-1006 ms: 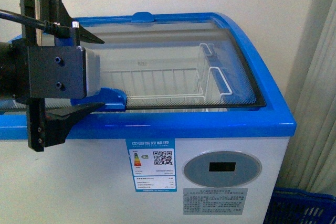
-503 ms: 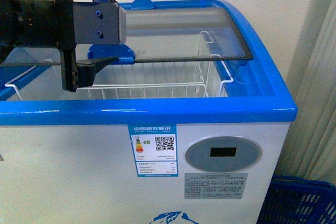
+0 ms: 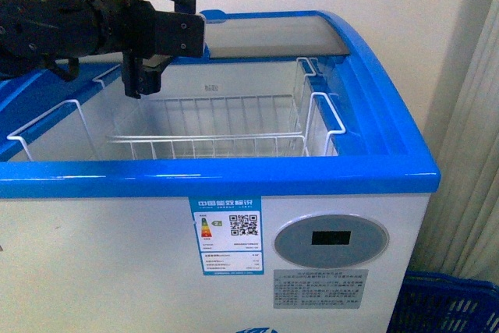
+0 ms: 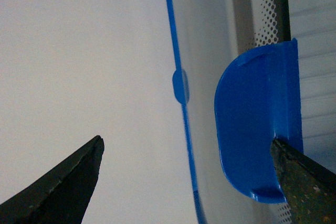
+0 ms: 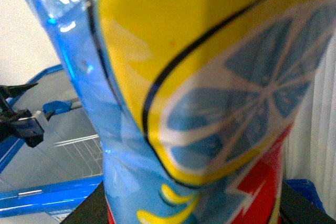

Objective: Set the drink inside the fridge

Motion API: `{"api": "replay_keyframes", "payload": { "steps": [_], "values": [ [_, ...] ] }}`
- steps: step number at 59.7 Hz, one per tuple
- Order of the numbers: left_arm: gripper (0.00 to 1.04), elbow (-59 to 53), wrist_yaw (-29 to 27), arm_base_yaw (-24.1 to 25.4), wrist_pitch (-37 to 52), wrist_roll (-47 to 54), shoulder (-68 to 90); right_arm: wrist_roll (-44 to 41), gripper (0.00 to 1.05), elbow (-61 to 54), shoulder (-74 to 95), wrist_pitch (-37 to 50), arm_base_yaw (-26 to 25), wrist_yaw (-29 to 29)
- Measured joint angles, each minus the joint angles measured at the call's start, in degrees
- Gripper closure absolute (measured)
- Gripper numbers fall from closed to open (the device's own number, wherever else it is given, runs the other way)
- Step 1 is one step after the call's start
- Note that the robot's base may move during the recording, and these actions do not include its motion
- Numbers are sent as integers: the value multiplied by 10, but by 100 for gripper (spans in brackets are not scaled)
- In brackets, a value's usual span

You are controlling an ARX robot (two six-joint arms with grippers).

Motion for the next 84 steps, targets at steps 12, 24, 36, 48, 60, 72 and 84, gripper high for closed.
{"api": "replay_keyframes", "payload": {
  "steps": [12,24,36,48,60,72,84],
  "values": [
    [8,40,-66,-8,127,-16,40,0,61,0,0,0,0,0],
    [8,-26,-169,-12,159,-146,-21,0,61,0,0,0,0,0],
    [8,-278,-219,-20,17,-456,-267,0,61,0,0,0,0,0],
    [25,-525,-243,-12,-73,-796,-580,0,61,0,0,0,0,-1],
    [65,-730,-162,93,-126,-969,-864,-139,61,115,84,-279,-1,-138],
    [92,-773,-155,94,-124,-984,-900,-304,61,193,218,-207,115,-118],
    [102,-799,-155,94,-125,-990,-933,-452,61,338,402,-221,208,-71]
  ]
}}
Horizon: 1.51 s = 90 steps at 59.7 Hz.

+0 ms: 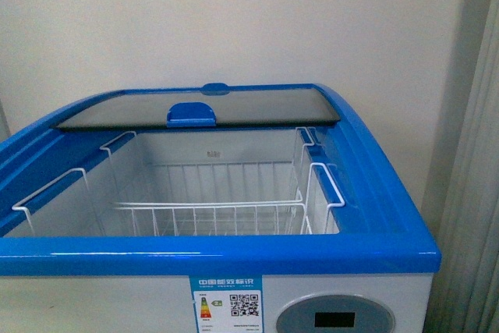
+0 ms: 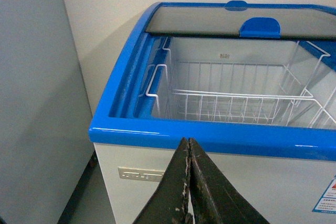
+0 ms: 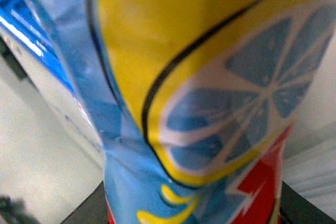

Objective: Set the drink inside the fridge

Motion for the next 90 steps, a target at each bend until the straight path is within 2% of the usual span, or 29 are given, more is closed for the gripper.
{"api": "replay_keyframes", "payload": {
  "steps": [8,11,21,29,48,67,76,78,90],
  "values": [
    [102,-18,0,0,-8,0,-26,-127,61,116,167,-69,64,48],
    [102,-22,0,0,-10,-1,-33,-153,61,142,205,-74,80,63],
    [102,-43,0,0,-33,-1,-76,-310,61,264,356,-73,174,166],
    [102,-54,0,0,-53,-1,-108,-373,61,322,429,-86,229,209],
    [102,-77,0,0,-75,-2,-160,-388,61,402,550,-80,247,260],
    [102,-77,0,0,-118,-2,-204,-388,61,406,601,-28,262,265],
    [102,-77,0,0,-210,-2,-282,-386,61,407,605,-15,270,267],
    [102,-77,0,0,-214,-2,-293,-386,59,407,605,-15,271,267],
    [102,-77,0,0,-218,-2,-301,-374,29,406,605,-2,278,253]
  ]
}}
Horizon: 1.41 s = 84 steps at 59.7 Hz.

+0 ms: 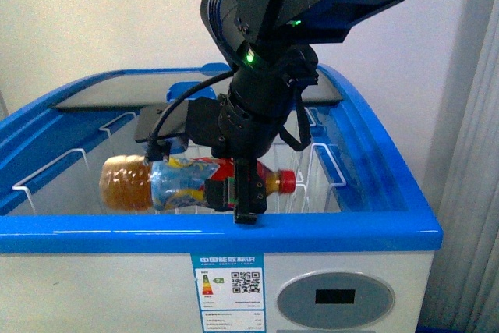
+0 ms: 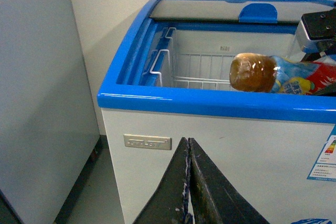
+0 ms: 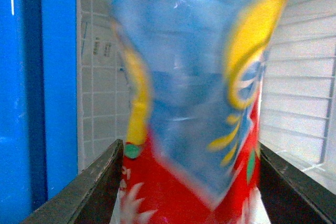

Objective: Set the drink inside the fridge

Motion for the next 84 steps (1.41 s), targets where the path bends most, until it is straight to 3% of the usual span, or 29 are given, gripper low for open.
{"api": "replay_keyframes", "payload": {
  "steps": [10,22,28,31,44,49,52,56,60,69,74,81,84],
  "values": [
    [102,0,0,0,0,0,-1,30,6,1,-7,42,-6,0],
    [102,0,0,0,0,0,-1,121,8,4,-65,78,-37,-1],
    [102,0,0,0,0,0,-1,218,8,-23,-151,121,-64,25],
    [102,0,0,0,0,0,-1,295,8,-58,-225,128,-86,56],
    [102,0,0,0,-1,0,-1,509,8,-312,-529,88,-168,15],
    [102,0,0,0,-1,0,-1,585,22,-420,-600,268,-168,110],
    [102,0,0,0,-1,0,-1,617,34,-519,-643,383,-174,113],
    [102,0,0,0,-1,0,-1,634,48,-621,-678,457,-185,102],
    [102,0,0,0,-1,0,-1,643,62,-702,-705,494,-200,98],
    [102,0,0,0,-1,0,-1,649,83,-793,-748,533,-214,80],
    [102,0,0,0,-1,0,-1,648,103,-859,-789,563,-226,67],
    [102,0,0,0,-1,0,-1,651,102,-923,-827,582,-240,56],
    [102,0,0,0,-1,0,-1,651,102,-942,-840,586,-258,23]
  ]
}}
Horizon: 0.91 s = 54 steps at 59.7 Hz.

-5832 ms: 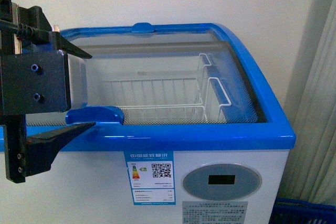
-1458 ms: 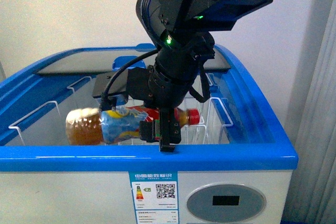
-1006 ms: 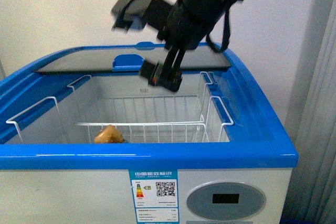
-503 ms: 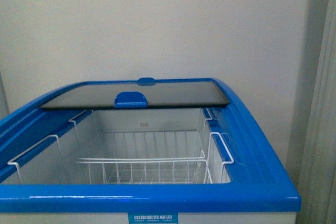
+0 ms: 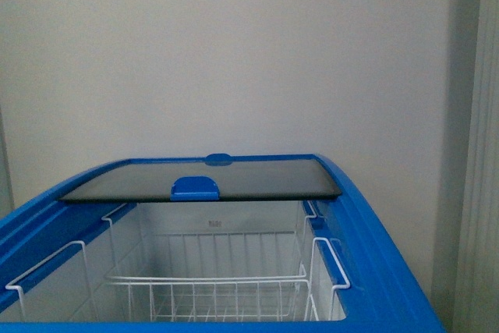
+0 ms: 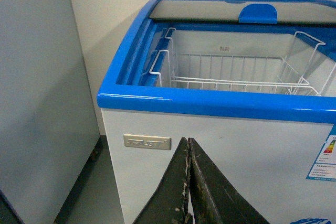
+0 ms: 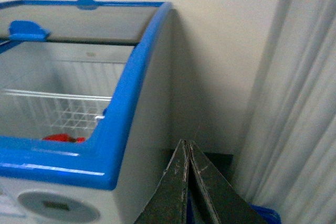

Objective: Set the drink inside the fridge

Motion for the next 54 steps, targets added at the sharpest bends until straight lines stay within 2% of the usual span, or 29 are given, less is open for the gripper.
{"api": "replay_keyframes", "payload": {
  "steps": [5,23,54],
  "values": [
    [102,0,0,0,0,0,0,0,102,-37,-31,6,-27,-10],
    [102,0,0,0,0,0,0,0,102,-115,-127,-9,-28,-13],
    [102,0,0,0,0,0,0,0,102,-154,-236,-79,-28,-14]
  ]
}}
